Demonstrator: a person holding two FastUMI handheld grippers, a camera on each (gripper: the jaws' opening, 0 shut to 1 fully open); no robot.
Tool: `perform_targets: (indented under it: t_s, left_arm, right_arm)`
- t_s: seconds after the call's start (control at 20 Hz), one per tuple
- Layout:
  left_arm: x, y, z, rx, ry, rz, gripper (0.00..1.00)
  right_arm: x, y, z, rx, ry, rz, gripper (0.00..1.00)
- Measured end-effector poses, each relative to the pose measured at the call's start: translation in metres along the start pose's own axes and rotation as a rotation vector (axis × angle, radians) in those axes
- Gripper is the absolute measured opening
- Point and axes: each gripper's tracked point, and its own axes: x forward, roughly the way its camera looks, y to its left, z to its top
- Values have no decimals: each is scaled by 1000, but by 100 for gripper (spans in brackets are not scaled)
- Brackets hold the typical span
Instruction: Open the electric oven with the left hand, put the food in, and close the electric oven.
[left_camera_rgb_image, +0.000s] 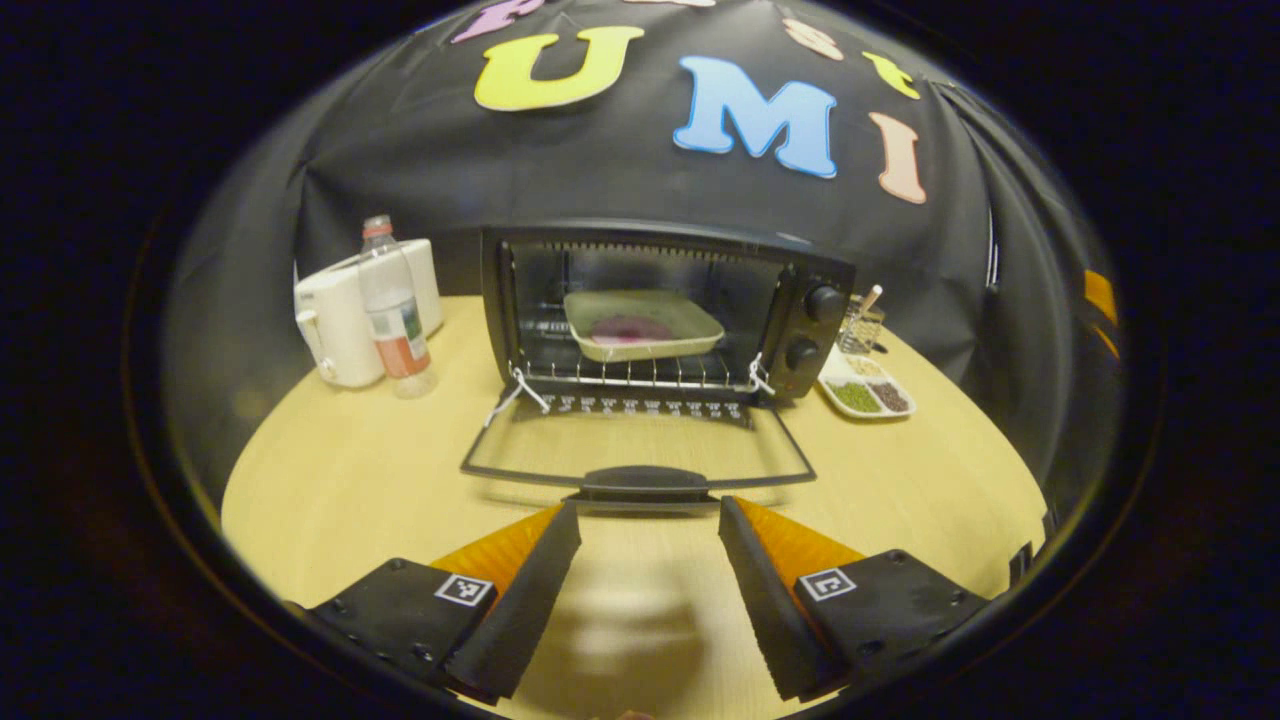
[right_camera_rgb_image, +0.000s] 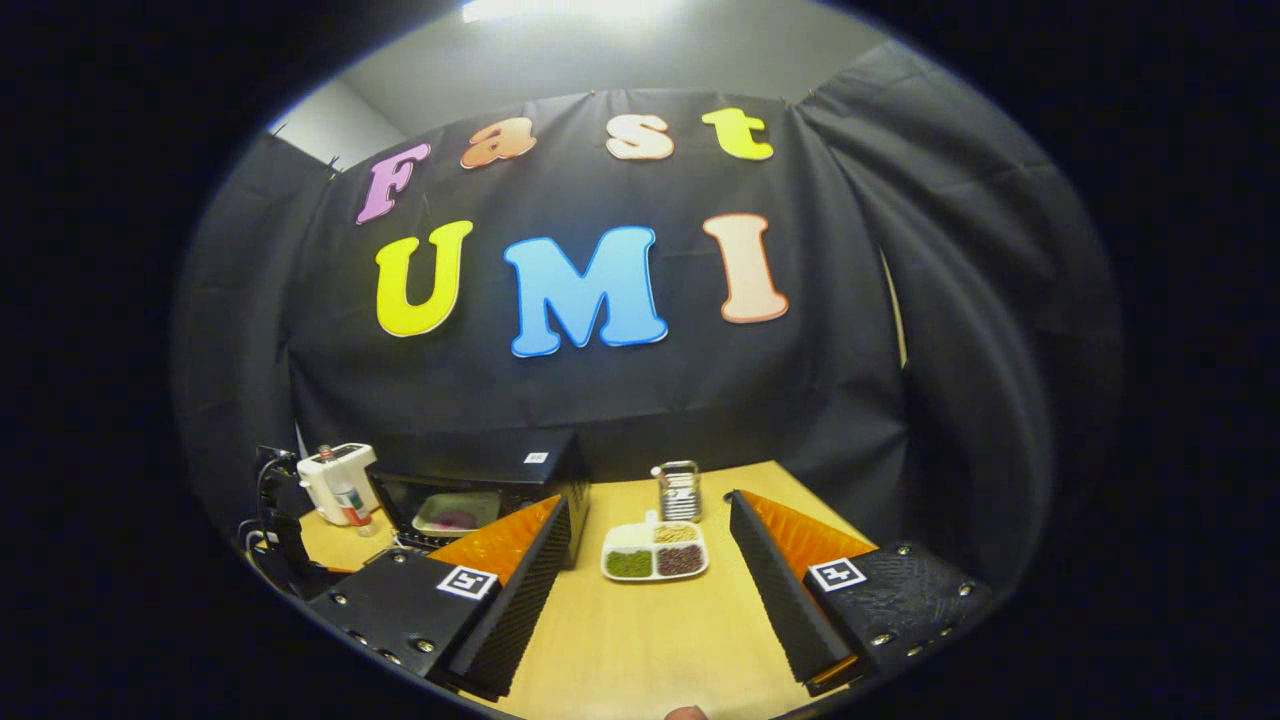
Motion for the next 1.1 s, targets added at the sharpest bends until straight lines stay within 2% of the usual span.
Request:
perform_targets:
  t_s: [0.05,0.1,0.3,0.35,0.55,0.65,0.75,0.8,1.05,1.1]
  left_arm:
    - [7,0,-7,-4,28,-1,99]
    - [13,-1,-16,-5,54,-1,96]
    - [39,2,-37,2,135,16,92]
    - [46,5,-29,28,101,21,99]
    - [56,5,-26,102,108,45,92]
    - [56,5,-25,102,91,50,99]
    - [55,5,-23,94,97,53,99]
    - [54,5,-21,95,91,53,95]
    - [32,1,3,93,10,51,99]
    - [27,0,9,94,-10,51,92]
  right_arm:
    - [-6,-8,5,-19,-17,-28,97]
    - [-11,-14,10,-30,-28,-52,98]
    - [-18,-39,10,-13,-20,-131,98]
    - [-21,-45,7,-5,-13,-148,98]
    - [-25,-60,3,5,2,-193,97]
    - [-23,-61,5,5,0,-194,97]
    - [-17,-57,4,6,2,-182,97]
    - [-16,-55,4,5,1,-174,97]
    - [-4,-39,2,6,5,-117,98]
    - [-2,-36,2,5,5,-106,98]
